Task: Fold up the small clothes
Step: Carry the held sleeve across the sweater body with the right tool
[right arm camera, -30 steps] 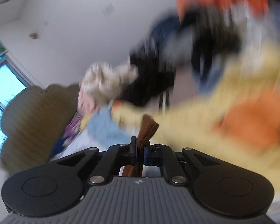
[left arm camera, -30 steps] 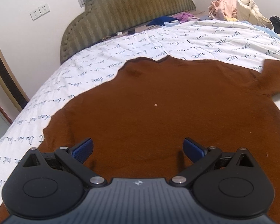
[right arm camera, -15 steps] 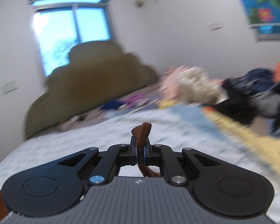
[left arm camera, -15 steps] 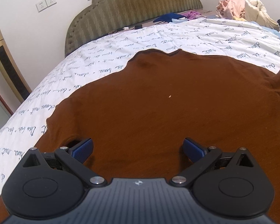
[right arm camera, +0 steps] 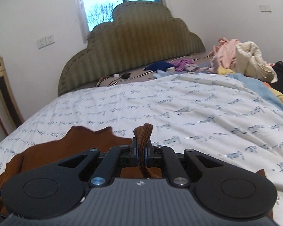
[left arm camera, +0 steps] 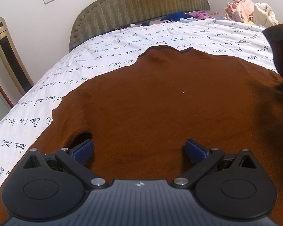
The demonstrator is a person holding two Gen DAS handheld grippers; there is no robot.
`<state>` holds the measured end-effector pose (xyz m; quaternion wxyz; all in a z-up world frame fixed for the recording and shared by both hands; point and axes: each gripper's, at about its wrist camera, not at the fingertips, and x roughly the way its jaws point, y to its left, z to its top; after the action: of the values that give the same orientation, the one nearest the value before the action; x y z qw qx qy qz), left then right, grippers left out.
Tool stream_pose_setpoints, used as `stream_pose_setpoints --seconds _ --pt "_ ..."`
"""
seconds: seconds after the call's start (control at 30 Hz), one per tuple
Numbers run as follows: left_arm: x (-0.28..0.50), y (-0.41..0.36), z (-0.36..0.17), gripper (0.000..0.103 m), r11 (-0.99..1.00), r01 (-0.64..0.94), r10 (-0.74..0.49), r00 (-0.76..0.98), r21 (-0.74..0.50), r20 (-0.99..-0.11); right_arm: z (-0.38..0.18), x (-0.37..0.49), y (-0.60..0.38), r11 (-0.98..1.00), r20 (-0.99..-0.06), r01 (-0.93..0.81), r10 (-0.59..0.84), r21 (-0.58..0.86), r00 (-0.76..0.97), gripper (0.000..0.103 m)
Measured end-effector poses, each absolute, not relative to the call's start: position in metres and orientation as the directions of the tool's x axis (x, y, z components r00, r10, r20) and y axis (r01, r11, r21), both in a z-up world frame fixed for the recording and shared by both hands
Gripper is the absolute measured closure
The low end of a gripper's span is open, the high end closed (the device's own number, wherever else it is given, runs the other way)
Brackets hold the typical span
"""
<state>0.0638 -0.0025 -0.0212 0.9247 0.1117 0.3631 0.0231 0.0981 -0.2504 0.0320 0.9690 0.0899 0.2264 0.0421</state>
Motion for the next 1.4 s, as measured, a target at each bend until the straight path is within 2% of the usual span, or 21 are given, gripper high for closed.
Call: stream_pose_setpoints --seconds 0.7,0.97,1.4 --pt "0.054 0.014 -0.019 0.0 0.98 0.02 0.122 0.728 0.199 -0.674 0.041 0.147 -0.125 0.962 -0.472 -0.253 0.269 0.099 0.84 0.091" --pt "0.044 0.029 -0.016 0.0 0.984 0.0 0.124 0.726 0.18 -0.676 0.031 0.169 -0.068 0.93 -0.516 -0.345 0.361 0.131 0.777 0.091" --pt "0.038 0.05 -0.018 0.0 0.986 -0.039 0.14 0.712 0.16 -0.688 0.029 0.163 0.005 0.861 -0.497 -0.489 0.489 0.142 0.717 0.091"
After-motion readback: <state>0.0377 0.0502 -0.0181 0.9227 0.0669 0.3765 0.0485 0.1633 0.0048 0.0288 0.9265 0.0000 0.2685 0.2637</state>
